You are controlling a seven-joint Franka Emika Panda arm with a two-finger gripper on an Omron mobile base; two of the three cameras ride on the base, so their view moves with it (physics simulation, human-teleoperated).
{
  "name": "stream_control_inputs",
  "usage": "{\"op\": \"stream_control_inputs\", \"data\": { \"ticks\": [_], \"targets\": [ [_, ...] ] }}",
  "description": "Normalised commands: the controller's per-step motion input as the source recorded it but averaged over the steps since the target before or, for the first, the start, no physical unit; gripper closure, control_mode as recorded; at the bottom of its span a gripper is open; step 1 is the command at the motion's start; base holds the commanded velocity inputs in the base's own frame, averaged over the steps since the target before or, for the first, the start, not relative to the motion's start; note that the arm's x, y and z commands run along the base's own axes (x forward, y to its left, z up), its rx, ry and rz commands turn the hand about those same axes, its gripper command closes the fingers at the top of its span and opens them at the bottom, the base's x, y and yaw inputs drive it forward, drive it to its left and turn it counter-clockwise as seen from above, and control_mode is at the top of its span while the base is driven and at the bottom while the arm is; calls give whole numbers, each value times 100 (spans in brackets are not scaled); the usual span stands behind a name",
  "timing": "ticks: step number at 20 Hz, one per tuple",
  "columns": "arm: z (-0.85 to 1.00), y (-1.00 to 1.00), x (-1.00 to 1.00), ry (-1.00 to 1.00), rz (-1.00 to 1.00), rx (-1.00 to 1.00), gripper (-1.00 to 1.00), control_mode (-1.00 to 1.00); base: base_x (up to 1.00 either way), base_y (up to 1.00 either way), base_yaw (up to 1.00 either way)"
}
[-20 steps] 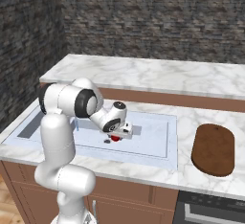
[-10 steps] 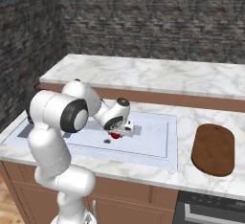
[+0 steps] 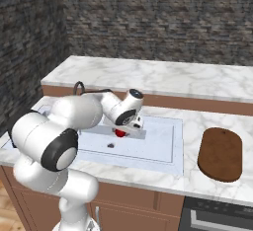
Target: Pick the apple from the sink and place it on the cutting board to airdry. Then turn off the sink faucet.
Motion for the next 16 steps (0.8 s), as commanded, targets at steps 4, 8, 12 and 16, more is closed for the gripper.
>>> {"op": "stream_control_inputs", "data": {
  "ticks": [4,8,12,16],
  "targets": [
    [100,-11,-28,15,3,12,100,-100,0,0,0],
    [90,-4,-40,10,4,8,100,-100,0,0,0],
    [53,0,-62,0,3,1,100,-100,0,0,0],
    [32,6,-70,-1,0,0,100,-100,0,0,0]
  ]
}}
